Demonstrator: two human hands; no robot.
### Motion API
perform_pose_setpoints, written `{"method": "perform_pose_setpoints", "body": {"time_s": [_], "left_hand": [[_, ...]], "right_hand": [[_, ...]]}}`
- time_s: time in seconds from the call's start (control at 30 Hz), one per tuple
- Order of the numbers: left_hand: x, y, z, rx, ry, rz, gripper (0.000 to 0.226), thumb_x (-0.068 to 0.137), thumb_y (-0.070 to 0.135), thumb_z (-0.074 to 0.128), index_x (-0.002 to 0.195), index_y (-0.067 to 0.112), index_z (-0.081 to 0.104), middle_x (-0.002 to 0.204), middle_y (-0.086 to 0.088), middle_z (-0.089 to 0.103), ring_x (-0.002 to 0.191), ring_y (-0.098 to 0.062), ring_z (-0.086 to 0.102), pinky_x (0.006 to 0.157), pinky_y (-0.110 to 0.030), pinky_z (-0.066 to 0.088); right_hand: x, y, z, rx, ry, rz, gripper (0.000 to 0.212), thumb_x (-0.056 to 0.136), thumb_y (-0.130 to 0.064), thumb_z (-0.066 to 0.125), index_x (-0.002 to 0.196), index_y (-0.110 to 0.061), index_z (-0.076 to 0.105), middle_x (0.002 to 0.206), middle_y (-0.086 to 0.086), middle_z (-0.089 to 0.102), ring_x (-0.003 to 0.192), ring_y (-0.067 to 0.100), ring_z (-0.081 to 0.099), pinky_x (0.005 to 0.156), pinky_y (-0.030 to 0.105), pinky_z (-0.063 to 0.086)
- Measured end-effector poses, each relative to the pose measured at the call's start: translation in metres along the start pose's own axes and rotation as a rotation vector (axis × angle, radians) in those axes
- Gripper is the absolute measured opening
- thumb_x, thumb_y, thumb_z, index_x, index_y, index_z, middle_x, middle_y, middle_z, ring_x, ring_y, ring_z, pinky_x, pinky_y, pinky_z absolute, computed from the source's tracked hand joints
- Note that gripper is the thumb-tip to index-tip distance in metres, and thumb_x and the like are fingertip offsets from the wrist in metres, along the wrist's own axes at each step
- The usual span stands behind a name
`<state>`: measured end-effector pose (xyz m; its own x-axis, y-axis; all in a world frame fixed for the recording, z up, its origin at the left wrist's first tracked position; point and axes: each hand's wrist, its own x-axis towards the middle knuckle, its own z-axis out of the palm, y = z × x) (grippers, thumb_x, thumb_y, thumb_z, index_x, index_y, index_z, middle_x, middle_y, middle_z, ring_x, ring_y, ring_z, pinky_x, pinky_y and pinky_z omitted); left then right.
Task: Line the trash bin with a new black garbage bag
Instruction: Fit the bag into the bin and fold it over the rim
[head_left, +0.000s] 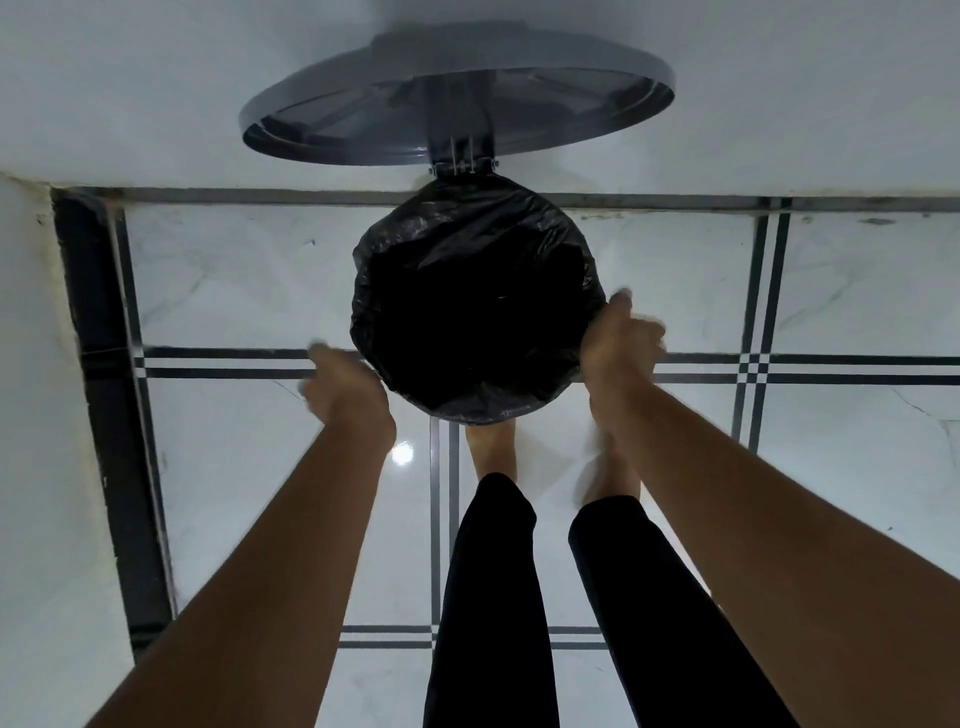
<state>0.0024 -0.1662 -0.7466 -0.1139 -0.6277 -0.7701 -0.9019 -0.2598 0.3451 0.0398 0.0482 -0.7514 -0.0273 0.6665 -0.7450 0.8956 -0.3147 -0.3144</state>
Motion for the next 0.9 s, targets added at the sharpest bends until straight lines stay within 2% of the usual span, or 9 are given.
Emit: {"method": "perform_pose_setpoints", "body": {"time_s": [0.03, 0.07, 0.17, 0.27, 0.4, 0.5, 0.6, 0.8, 0.9], "left_hand": [[0.002, 0.010, 0.006, 0.084, 0.061, 0.221, 0.040, 0.100, 0.040, 0.050, 0.112, 0.006, 0.068, 0.114, -0.012, 0.069, 0.105, -0.034, 0.064, 0.097, -0.048, 0.050], [0.003, 0.019, 0.012, 0.172, 0.075, 0.446, 0.037, 0.098, 0.036, 0.054, 0.109, 0.004, 0.068, 0.112, -0.013, 0.069, 0.105, -0.035, 0.066, 0.096, -0.048, 0.051], [0.006, 0.043, 0.027, 0.497, -0.065, 0.997, 0.035, 0.101, 0.039, 0.052, 0.126, 0.017, 0.064, 0.128, 0.002, 0.066, 0.121, -0.023, 0.062, 0.107, -0.042, 0.047], [0.001, 0.062, 0.047, 0.819, -0.266, 1.198, 0.038, 0.107, 0.038, 0.042, 0.132, 0.019, 0.063, 0.137, -0.005, 0.066, 0.126, -0.030, 0.059, 0.107, -0.048, 0.043], [-0.001, 0.076, 0.065, 0.946, -0.354, 1.066, 0.047, 0.112, 0.045, 0.031, 0.133, 0.018, 0.063, 0.134, -0.013, 0.069, 0.123, -0.038, 0.061, 0.102, -0.047, 0.045], [0.004, 0.089, 0.073, 0.957, -0.375, 0.892, 0.056, 0.112, 0.055, 0.028, 0.133, 0.021, 0.067, 0.137, -0.014, 0.068, 0.126, -0.037, 0.060, 0.102, -0.043, 0.043], [0.008, 0.099, 0.085, 0.949, -0.445, 0.774, 0.060, 0.110, 0.060, 0.029, 0.144, 0.027, 0.066, 0.149, -0.011, 0.062, 0.136, -0.034, 0.057, 0.112, -0.042, 0.041], [0.022, 0.113, 0.099, 0.902, -0.543, 0.648, 0.061, 0.105, 0.060, 0.035, 0.143, 0.024, 0.067, 0.147, -0.014, 0.065, 0.135, -0.036, 0.060, 0.119, -0.048, 0.042], [0.027, 0.117, 0.097, 0.757, -0.540, 0.581, 0.051, 0.094, 0.058, 0.052, 0.117, 0.021, 0.078, 0.125, -0.007, 0.076, 0.117, -0.031, 0.070, 0.113, -0.043, 0.048]], "right_hand": [[0.001, -0.007, 0.001, -0.042, 0.004, -0.190, 0.072, 0.098, -0.065, 0.037, 0.125, -0.003, 0.063, 0.128, 0.013, 0.065, 0.114, 0.034, 0.065, 0.099, 0.043, 0.052], [0.002, -0.015, 0.004, -0.084, -0.017, -0.365, 0.068, 0.098, -0.065, 0.038, 0.118, -0.005, 0.064, 0.123, 0.011, 0.066, 0.111, 0.030, 0.064, 0.097, 0.041, 0.051], [0.006, -0.044, 0.011, -0.200, -0.088, -0.681, 0.053, 0.107, -0.053, 0.042, 0.134, -0.013, 0.064, 0.135, 0.004, 0.068, 0.125, 0.025, 0.062, 0.107, 0.042, 0.049], [0.011, -0.074, 0.028, -0.278, -0.194, -0.758, 0.049, 0.109, -0.051, 0.039, 0.133, -0.017, 0.064, 0.126, 0.001, 0.072, 0.118, 0.025, 0.065, 0.104, 0.045, 0.051], [0.017, -0.096, 0.046, -0.416, -0.343, -0.648, 0.052, 0.116, -0.051, 0.033, 0.136, -0.016, 0.066, 0.131, 0.007, 0.071, 0.123, 0.030, 0.063, 0.101, 0.041, 0.046], [0.013, -0.104, 0.049, -0.466, -0.413, -0.594, 0.058, 0.118, -0.053, 0.029, 0.153, -0.019, 0.061, 0.158, 0.009, 0.061, 0.145, 0.030, 0.054, 0.114, 0.038, 0.039], [0.012, -0.108, 0.051, -0.494, -0.429, -0.562, 0.064, 0.118, -0.055, 0.025, 0.161, -0.017, 0.053, 0.167, 0.011, 0.052, 0.154, 0.031, 0.046, 0.122, 0.040, 0.034], [0.019, -0.114, 0.060, -0.519, -0.413, -0.473, 0.074, 0.115, -0.062, 0.022, 0.162, -0.013, 0.050, 0.162, 0.016, 0.055, 0.148, 0.033, 0.053, 0.123, 0.044, 0.038], [0.027, -0.114, 0.063, -0.492, -0.385, -0.498, 0.065, 0.116, -0.056, 0.028, 0.151, -0.012, 0.061, 0.149, 0.012, 0.065, 0.137, 0.030, 0.060, 0.111, 0.038, 0.044]]}}
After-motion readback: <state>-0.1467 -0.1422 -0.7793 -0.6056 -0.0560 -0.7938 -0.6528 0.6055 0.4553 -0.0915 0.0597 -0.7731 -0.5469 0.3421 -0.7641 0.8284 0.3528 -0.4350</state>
